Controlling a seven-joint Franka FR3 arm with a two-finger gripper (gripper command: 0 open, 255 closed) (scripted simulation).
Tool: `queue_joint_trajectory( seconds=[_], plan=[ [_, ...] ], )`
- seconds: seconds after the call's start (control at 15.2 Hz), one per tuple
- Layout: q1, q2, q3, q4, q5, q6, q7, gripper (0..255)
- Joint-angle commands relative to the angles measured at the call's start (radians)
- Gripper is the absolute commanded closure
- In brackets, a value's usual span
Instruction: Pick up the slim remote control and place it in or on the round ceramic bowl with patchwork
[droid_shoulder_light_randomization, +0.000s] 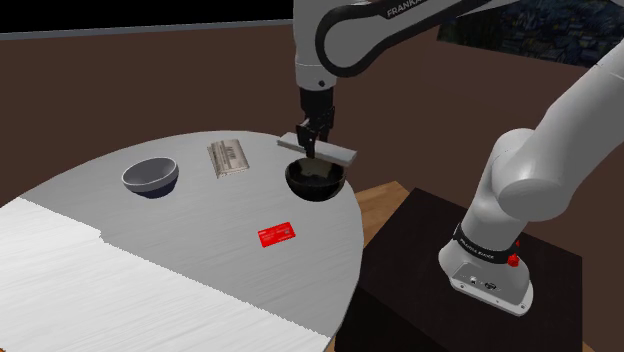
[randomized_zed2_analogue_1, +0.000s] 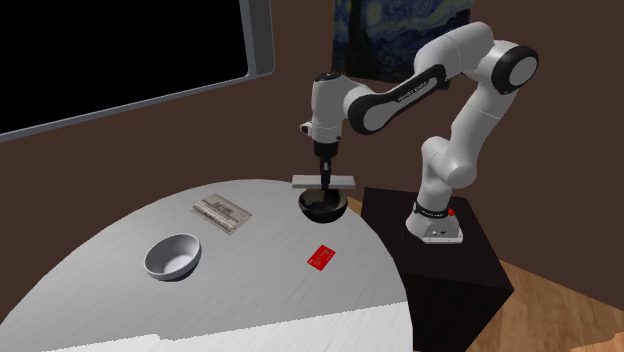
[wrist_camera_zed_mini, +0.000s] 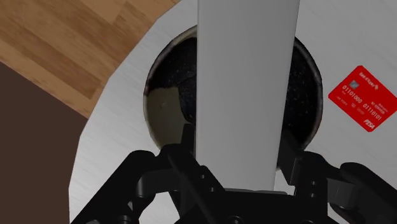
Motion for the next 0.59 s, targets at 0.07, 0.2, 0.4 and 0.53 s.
queue_joint_trajectory(
  seconds=[0.07,0.2,0.4,0.53],
  plan=[
    [0.001,0.008,0.002,-0.034,0.000,0.043,0.002,255],
    [0.000,0.018,0.004,-0.053,-0.001,0.072,0.003,255],
    [0.000,0.035,0.006,-0.079,-0.002,0.115,0.006,255],
    [0.000,0.044,0.007,-0.091,-0.003,0.136,0.007,255]
  ],
)
